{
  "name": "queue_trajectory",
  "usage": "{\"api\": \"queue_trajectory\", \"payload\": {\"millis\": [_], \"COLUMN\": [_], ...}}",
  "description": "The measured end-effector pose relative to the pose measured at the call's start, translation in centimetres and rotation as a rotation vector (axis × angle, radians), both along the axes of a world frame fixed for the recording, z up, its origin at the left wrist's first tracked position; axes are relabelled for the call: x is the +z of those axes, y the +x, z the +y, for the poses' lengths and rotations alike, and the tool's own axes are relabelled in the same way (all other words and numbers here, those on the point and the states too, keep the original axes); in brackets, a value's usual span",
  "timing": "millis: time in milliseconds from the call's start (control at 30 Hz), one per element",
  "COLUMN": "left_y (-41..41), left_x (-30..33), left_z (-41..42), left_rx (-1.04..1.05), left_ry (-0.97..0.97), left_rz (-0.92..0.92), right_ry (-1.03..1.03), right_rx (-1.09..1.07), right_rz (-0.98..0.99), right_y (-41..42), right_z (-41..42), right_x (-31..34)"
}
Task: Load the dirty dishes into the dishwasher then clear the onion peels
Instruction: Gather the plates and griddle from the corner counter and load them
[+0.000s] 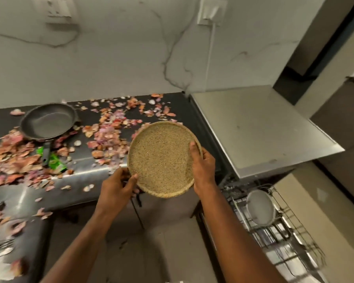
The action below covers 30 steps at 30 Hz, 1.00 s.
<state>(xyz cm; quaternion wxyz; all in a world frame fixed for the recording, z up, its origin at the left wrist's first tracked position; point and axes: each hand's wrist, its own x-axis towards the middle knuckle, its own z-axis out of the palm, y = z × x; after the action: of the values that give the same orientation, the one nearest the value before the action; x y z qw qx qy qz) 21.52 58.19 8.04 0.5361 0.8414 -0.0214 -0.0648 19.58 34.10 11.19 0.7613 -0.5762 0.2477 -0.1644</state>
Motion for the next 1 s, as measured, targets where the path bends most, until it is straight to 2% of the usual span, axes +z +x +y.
{"api": "queue_trajectory", "payload": {"millis": [200, 400, 533, 667, 800, 1000], "left_y": [-3.8, -7.7, -9.0, -9.3, -10.4, -14.1], "left_x": [-2.1, -3.3, -3.7, -4.4, -4.7, -5.9], "left_z": [-9.4, -17.7, -21.9, -25.5, -29.9, -36.2], "left_rx": [-0.070, -0.139, -0.242, -0.432, -0.675, -1.018], "left_ry": [-0.069, 0.000, 0.161, 0.288, 0.459, 0.681], "left_rz": [0.172, 0.270, 0.165, 0.059, -0.136, -0.191], "right_ry": [-0.035, -0.127, -0.264, -0.389, -0.527, -0.603], "right_rx": [-0.026, -0.049, -0.104, -0.102, -0.016, 0.296], "right_rz": [0.042, 0.090, 0.194, 0.413, 0.661, 0.880], "right_y": [-5.7, -12.3, -16.9, -21.9, -26.6, -30.8], "right_z": [-9.1, -17.2, -21.7, -25.2, -26.8, -26.7], "right_x": [-1.1, -3.6, -5.6, -8.2, -10.1, -12.9]}}
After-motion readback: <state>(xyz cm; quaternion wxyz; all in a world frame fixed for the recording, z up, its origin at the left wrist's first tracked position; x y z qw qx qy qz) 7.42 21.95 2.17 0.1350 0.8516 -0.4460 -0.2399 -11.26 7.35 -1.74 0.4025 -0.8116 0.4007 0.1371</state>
